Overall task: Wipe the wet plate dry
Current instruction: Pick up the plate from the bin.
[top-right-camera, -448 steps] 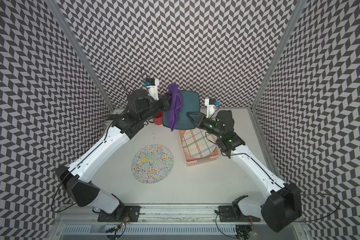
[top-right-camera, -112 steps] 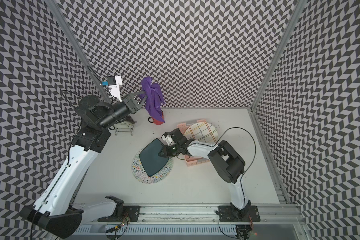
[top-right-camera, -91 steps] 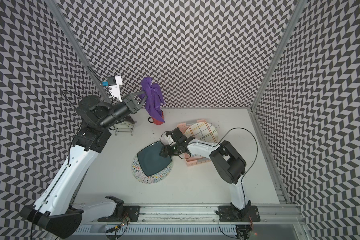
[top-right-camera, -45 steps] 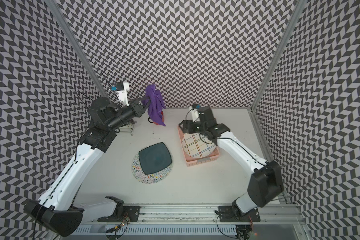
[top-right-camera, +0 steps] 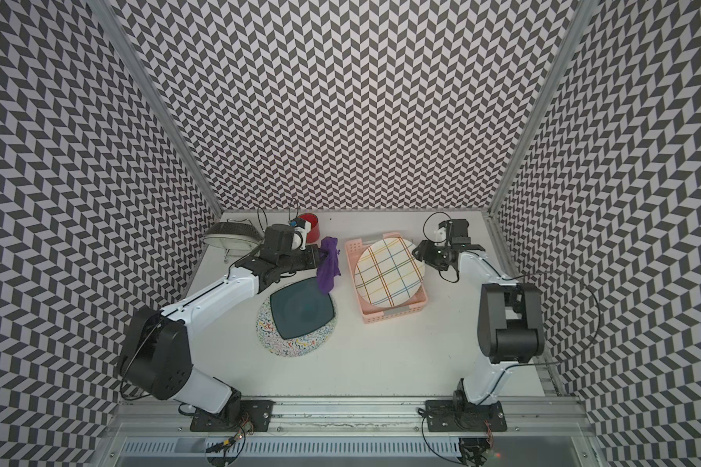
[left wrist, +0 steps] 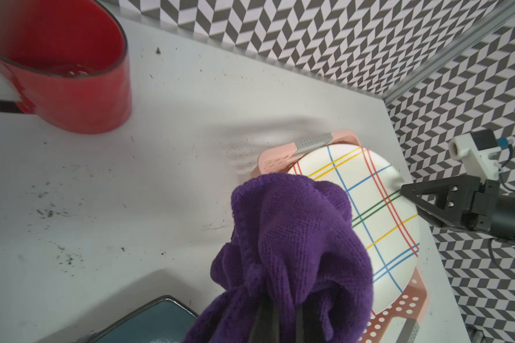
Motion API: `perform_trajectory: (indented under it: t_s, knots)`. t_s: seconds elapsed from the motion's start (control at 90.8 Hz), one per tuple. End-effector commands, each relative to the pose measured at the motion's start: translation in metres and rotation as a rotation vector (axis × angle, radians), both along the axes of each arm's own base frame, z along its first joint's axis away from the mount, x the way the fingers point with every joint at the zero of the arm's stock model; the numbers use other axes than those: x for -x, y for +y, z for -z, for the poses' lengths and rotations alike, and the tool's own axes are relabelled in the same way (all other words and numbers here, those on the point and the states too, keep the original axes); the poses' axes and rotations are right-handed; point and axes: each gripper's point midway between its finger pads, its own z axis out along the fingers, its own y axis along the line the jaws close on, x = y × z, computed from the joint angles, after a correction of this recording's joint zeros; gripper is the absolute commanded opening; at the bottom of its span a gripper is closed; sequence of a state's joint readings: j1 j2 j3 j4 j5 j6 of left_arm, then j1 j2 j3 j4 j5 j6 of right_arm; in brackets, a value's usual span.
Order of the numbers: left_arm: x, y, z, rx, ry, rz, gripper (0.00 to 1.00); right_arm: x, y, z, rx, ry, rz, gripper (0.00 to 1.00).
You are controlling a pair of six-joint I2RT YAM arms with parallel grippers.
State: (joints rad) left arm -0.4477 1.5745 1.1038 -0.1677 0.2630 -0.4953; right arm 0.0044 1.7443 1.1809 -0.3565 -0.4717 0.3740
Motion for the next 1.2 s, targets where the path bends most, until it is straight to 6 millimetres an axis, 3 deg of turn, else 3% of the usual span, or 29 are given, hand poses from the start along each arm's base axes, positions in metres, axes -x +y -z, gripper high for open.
perform_trajectory:
  t_s: [0.0,0.198,0.297,0.441,0.584,0.672,0.771,0.892,0.98,1.035,1.113,1.19]
  knots:
    - [0.000,-0.024,0.004,0.014,-0.006,0.023,0.00,-0.012,0.010,-0.030,-0.026,-0.127,-0.067,0.55]
    - [0.017,-0.059,0.053,0.073,0.104,0.073,0.00,-0.002,0.030,-0.059,-0.136,-0.212,-0.151,0.39]
    - [0.020,-0.074,0.059,0.090,0.119,0.100,0.00,0.011,0.043,-0.068,-0.238,-0.227,-0.178,0.37]
    - [0.019,-0.083,0.062,0.093,0.120,0.118,0.00,0.028,0.062,-0.060,-0.299,-0.207,-0.202,0.37]
    - [0.018,-0.085,0.056,0.102,0.110,0.130,0.00,0.039,0.084,-0.030,-0.314,-0.131,-0.238,0.34]
    - [0.014,-0.076,0.039,0.110,0.081,0.112,0.00,0.036,0.080,-0.025,-0.293,-0.121,-0.205,0.19]
    - [0.009,-0.055,0.005,0.135,0.038,0.068,0.00,0.028,0.073,-0.045,-0.264,-0.168,-0.180,0.06]
    - [0.007,-0.026,-0.065,0.179,-0.086,0.015,0.00,0.020,0.068,-0.095,-0.251,-0.279,-0.159,0.00]
    - [0.013,-0.021,-0.119,0.189,-0.189,0.033,0.00,0.024,0.069,-0.138,-0.294,-0.370,-0.152,0.00]
    - [0.018,-0.025,-0.141,0.185,-0.230,0.051,0.00,0.032,0.074,-0.162,-0.358,-0.410,-0.163,0.00]
    - [0.020,-0.033,-0.155,0.145,-0.270,0.054,0.00,0.049,0.085,-0.192,-0.455,-0.459,-0.180,0.00]
    - [0.013,-0.037,-0.145,0.086,-0.268,0.027,0.00,0.069,0.099,-0.223,-0.580,-0.480,-0.175,0.00]
